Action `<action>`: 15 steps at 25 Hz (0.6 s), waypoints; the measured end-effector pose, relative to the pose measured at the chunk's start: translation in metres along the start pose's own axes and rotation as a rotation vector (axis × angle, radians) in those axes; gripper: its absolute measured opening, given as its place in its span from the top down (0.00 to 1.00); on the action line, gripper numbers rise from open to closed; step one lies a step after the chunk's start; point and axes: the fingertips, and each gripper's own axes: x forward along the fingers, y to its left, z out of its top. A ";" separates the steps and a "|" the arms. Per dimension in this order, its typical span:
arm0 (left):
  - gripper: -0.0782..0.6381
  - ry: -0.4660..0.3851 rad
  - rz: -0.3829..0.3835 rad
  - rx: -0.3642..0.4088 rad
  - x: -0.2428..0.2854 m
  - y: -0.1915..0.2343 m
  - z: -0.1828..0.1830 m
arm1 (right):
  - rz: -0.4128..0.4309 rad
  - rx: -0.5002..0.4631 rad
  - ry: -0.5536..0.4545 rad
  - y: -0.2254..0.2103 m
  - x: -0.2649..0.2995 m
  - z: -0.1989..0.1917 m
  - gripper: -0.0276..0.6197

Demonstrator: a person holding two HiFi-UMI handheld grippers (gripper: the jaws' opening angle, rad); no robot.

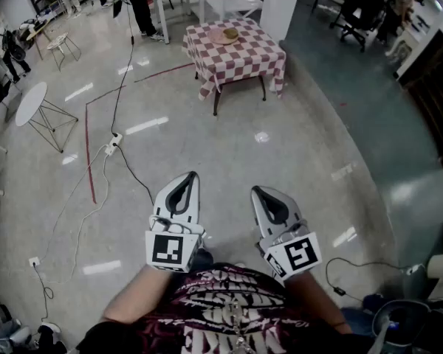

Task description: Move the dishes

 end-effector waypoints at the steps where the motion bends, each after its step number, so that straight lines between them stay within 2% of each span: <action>1: 0.85 -0.014 0.004 0.004 0.007 0.011 0.002 | -0.002 -0.013 -0.013 0.000 0.011 0.004 0.91; 9: 0.85 -0.044 0.010 0.043 0.043 0.094 0.000 | -0.055 -0.032 -0.032 -0.001 0.085 0.010 0.91; 15: 0.85 -0.053 -0.001 0.011 0.066 0.152 0.001 | -0.117 -0.066 -0.035 -0.013 0.130 0.021 0.90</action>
